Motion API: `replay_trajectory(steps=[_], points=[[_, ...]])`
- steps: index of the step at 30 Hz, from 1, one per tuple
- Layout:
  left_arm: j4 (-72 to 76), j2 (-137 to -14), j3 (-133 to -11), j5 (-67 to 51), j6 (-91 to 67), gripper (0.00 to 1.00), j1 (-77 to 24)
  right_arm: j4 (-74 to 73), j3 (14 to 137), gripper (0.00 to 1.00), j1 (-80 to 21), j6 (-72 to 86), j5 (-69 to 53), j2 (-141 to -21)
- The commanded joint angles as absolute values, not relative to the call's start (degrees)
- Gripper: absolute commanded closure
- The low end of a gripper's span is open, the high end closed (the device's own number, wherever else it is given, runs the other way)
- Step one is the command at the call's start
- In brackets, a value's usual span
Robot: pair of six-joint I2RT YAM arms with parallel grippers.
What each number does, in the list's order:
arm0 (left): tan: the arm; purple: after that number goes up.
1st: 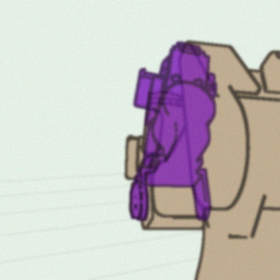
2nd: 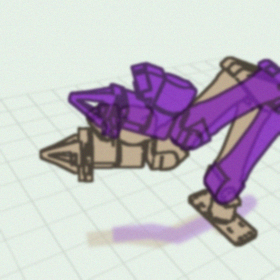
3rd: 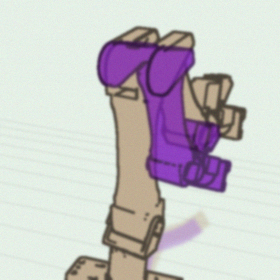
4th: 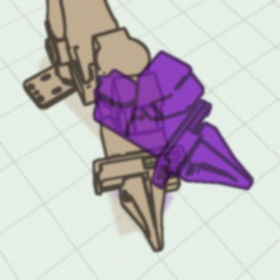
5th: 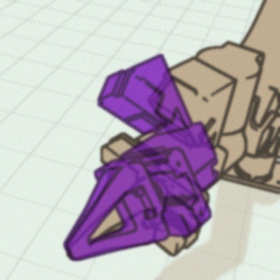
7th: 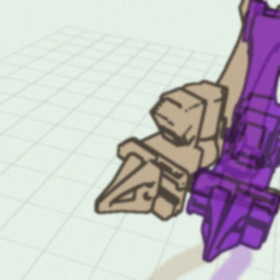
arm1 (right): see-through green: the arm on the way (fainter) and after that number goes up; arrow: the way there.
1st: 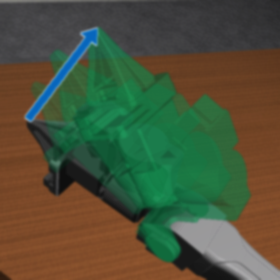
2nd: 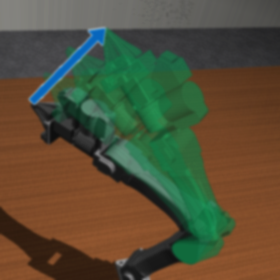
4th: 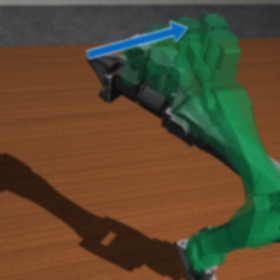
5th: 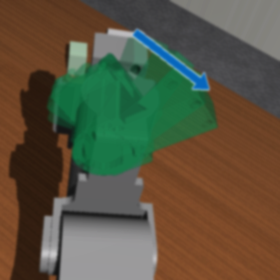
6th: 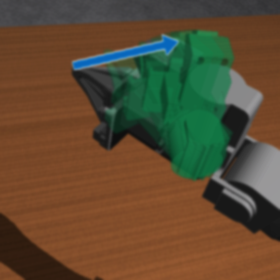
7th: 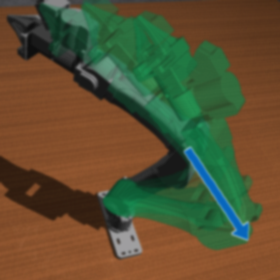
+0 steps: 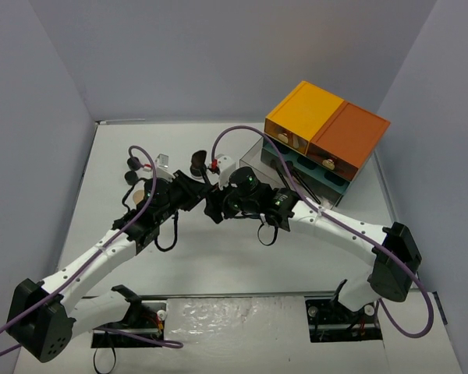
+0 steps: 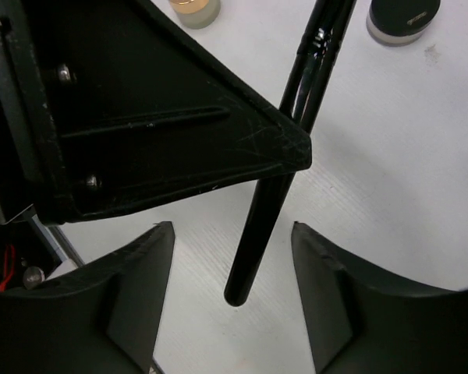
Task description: Organize the makeup
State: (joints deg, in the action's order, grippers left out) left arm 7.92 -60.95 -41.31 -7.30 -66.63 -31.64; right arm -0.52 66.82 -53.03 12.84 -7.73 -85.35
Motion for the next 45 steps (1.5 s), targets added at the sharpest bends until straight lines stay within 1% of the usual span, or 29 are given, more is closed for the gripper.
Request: replay_trajectory(steps=[1,4,8,10,11,12,13,14,16,17,18,22,24,30,34,38,40,45], points=[[13.62,-59.33,-45.18,-6.5,-67.94,0.98,-32.69,4.22,69.96,0.51,-53.44,12.4,-4.05,-84.73],[14.32,-59.41,-44.21,-6.68,-68.23,0.98,-32.96,4.16,69.73,0.68,-53.44,11.93,-2.55,-84.29],[15.03,-59.92,-43.77,-7.02,-68.47,0.99,-33.48,3.88,69.18,0.94,-53.43,11.34,-2.21,-83.94],[14.83,-60.13,-43.85,-7.31,-68.11,0.97,-33.49,3.55,68.98,1.0,-53.42,11.13,-1.6,-83.57],[14.62,-60.23,-43.8,-7.41,-68.0,0.94,-33.49,3.14,68.88,1.0,-53.32,10.87,-1.03,-83.41],[14.39,-60.29,-43.86,-7.44,-67.71,0.88,-33.51,2.62,68.79,1.0,-53.21,10.64,-0.57,-83.24],[14.06,-60.28,-44.05,-7.36,-67.15,0.78,-33.57,1.99,68.73,1.0,-53.08,10.43,-0.17,-83.03],[13.05,-60.15,-44.31,-7.11,-66.06,0.63,-33.51,1.54,68.73,1.0,-53.02,10.11,0.98,-82.71],[9.01,-59.61,-45.1,-6.53,-63.01,0.41,-33.49,-0.68,68.87,1.0,-52.5,9.09,3.54,-82.33],[7.01,-59.18,-45.9,-5.35,-61.72,0.29,-33.54,-2.04,69.01,1.0,-52.17,8.56,4.62,-82.0],[4.6,-58.48,-46.52,-4.26,-60.28,0.21,-33.53,-3.78,69.29,1.0,-51.5,7.82,5.83,-81.75],[-5.45,-55.31,-49.72,2.14,-54.1,0.04,-33.3,-12.23,71.05,1.0,-47.29,3.39,9.63,-79.85],[-11.5,-53.81,-51.29,5.41,-50.78,0.03,-33.09,-15.17,71.87,1.0,-45.05,0.31,11.21,-78.8],[-24.65,-49.71,-55.85,15.41,-37.62,0.03,-30.01,-22.63,73.28,1.0,-36.46,-8.83,21.44,-76.64],[-28.86,-48.6,-56.79,14.24,-31.12,0.03,-23.81,-23.64,71.97,1.0,-31.74,-12.13,22.57,-76.8],[-30.49,-47.35,-56.49,12.92,-26.92,0.03,-18.68,-23.56,72.12,1.0,-30.12,-13.24,21.31,-78.15],[-30.58,-46.61,-56.26,13.43,-24.95,0.03,-18.03,-23.55,72.41,1.0,-30.06,-13.86,20.84,-79.23],[-30.1,-45.39,-55.16,15.03,-20.98,0.03,-17.84,-23.62,73.4,0.95,-29.97,-15.45,19.81,-81.79]])
